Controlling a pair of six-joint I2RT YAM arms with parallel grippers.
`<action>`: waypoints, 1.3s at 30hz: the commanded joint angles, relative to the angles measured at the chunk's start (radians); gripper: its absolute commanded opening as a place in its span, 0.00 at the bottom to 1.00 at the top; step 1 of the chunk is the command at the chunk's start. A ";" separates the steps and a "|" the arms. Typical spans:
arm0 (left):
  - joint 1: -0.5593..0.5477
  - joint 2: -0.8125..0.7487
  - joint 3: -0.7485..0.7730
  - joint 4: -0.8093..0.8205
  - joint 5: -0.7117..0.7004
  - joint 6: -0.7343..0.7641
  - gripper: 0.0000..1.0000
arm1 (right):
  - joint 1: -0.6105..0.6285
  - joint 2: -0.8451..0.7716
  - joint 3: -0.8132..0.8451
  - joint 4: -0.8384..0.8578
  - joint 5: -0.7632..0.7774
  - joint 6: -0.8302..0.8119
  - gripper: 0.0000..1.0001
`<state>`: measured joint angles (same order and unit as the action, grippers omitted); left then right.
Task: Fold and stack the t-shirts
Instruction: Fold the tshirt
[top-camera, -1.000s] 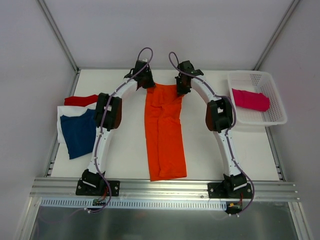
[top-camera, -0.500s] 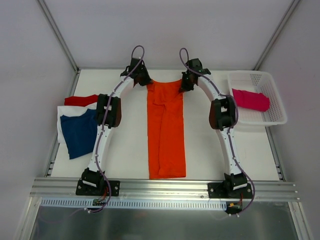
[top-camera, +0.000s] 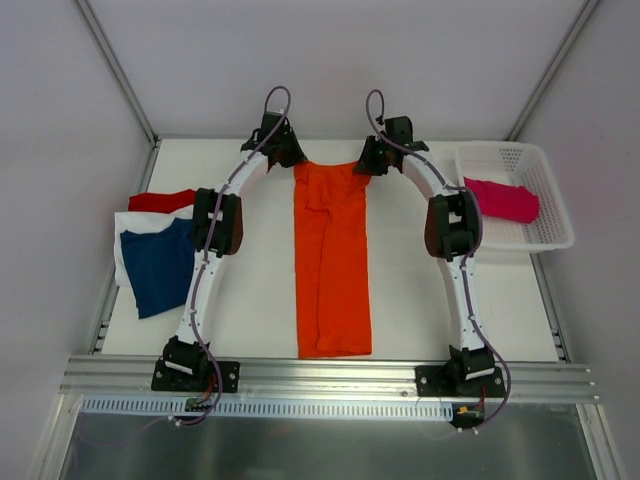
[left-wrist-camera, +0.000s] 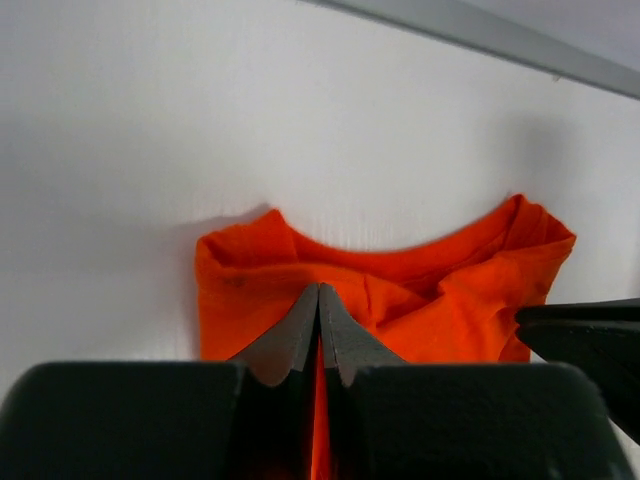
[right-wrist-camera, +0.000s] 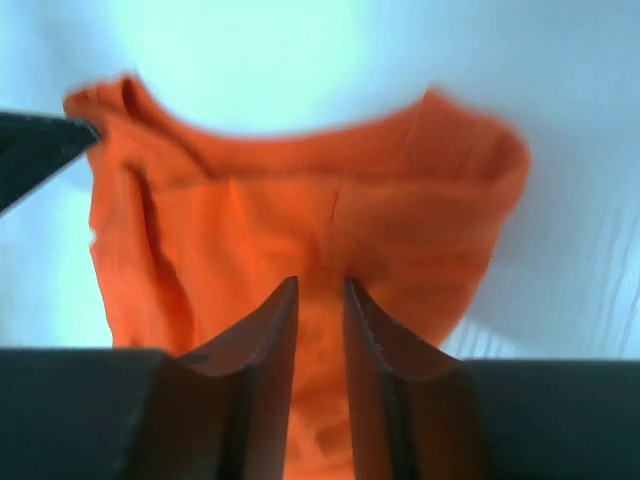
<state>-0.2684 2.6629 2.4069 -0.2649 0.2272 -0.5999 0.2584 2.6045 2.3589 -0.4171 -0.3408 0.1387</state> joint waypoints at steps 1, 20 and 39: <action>-0.023 -0.197 -0.109 0.030 -0.037 0.081 0.02 | 0.007 -0.236 -0.157 0.145 -0.099 -0.030 0.29; -0.422 -1.909 -1.840 -0.033 -0.398 -0.174 0.99 | 0.455 -1.897 -1.589 -0.198 0.580 0.223 0.57; -0.670 -2.273 -2.318 -0.033 -0.269 -0.549 0.98 | 1.035 -1.744 -1.938 -0.140 0.833 0.821 0.55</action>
<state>-0.8951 0.3912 0.1219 -0.2531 -0.0589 -1.0710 1.2392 0.8207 0.4290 -0.6056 0.4114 0.7864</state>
